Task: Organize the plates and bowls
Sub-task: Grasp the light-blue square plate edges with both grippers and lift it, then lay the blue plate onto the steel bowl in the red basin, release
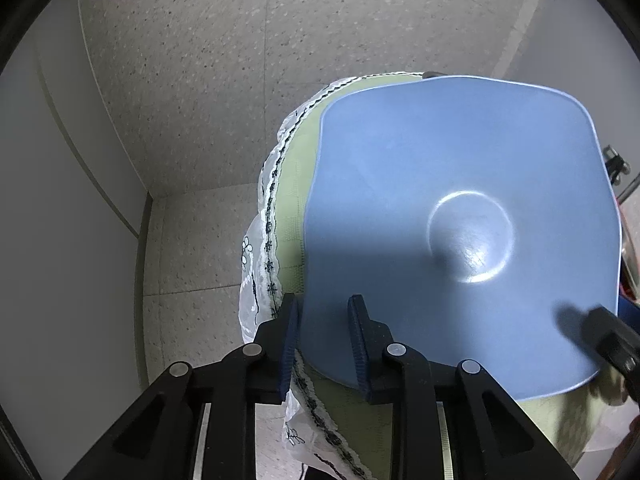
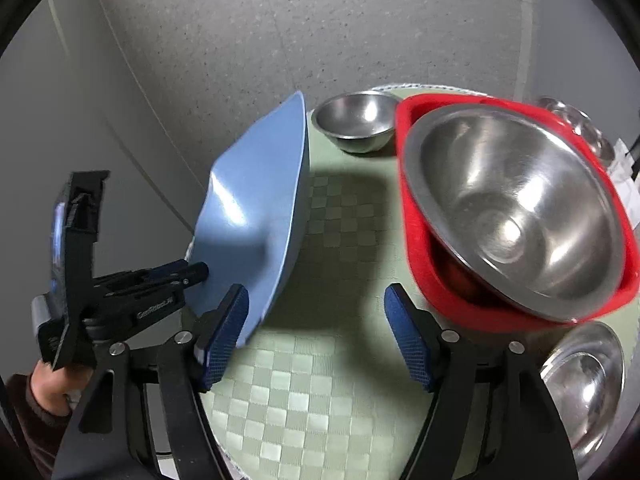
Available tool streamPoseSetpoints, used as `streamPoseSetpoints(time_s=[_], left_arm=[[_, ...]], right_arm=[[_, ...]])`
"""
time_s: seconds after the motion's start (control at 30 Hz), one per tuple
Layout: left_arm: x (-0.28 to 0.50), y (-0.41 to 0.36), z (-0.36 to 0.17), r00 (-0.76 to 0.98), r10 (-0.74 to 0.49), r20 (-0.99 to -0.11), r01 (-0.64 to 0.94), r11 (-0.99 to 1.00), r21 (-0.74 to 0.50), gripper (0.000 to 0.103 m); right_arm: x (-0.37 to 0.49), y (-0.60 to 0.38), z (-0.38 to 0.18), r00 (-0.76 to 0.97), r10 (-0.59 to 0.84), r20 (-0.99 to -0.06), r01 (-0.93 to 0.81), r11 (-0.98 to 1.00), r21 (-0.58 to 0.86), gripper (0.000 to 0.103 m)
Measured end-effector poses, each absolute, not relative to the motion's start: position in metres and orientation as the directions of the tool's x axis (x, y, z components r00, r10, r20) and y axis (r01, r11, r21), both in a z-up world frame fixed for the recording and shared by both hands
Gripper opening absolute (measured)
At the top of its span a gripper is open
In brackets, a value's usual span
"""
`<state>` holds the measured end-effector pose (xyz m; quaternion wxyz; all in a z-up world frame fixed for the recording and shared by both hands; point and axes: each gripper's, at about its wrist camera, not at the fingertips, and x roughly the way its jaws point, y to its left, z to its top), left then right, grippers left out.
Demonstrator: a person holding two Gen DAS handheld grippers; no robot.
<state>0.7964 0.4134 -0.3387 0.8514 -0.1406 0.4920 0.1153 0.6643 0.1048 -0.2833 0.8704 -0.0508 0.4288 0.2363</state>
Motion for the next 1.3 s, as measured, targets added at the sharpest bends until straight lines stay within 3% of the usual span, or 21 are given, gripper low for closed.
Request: streamPoseSetpoints(time_s=[0.1, 0.17, 0.37, 0.53, 0.8, 1.03, 1.3], left_arm=[[0.798, 0.41, -0.339, 0.494, 0.053, -0.868, -0.326, 0.937, -0.128, 0.022], [0.801, 0.404, -0.337, 0.493, 0.053, -0.869, -0.321, 0.939, -0.125, 0.022], [0.801, 0.407, -0.331, 0.522, 0.033, -0.853, -0.338, 0.925, -0.171, 0.022], [0.789, 0.404, -0.29, 0.608, 0.026, -0.794, -0.318, 0.924, -0.213, 0.021], [0.812, 0.346, -0.224, 0.714, -0.029, -0.7, -0.163, 0.965, -0.207, 0.021], [0.852, 0.279, -0.235, 0.679, -0.113, -0.725, -0.032, 0.983, -0.183, 0.021], [0.893, 0.237, -0.249, 0.618, -0.106, -0.779, -0.006, 0.99, -0.14, 0.021]], right_arm=[[0.675, 0.112, -0.291, 0.482, 0.397, -0.781, -0.469, 0.87, 0.153, 0.043], [0.686, 0.117, -0.298, 0.429, 0.428, -0.795, -0.477, 0.855, 0.203, 0.012], [0.689, 0.116, -0.285, 0.411, 0.49, -0.768, -0.51, 0.822, 0.251, 0.01], [0.685, 0.104, -0.252, 0.431, 0.545, -0.719, -0.537, 0.795, 0.282, 0.01], [0.701, 0.039, -0.193, 0.494, 0.581, -0.647, -0.491, 0.8, 0.345, 0.01], [0.723, -0.041, -0.191, 0.543, 0.494, -0.679, -0.376, 0.866, 0.329, 0.01], [0.742, -0.092, -0.221, 0.504, 0.444, -0.741, -0.281, 0.895, 0.346, 0.01]])
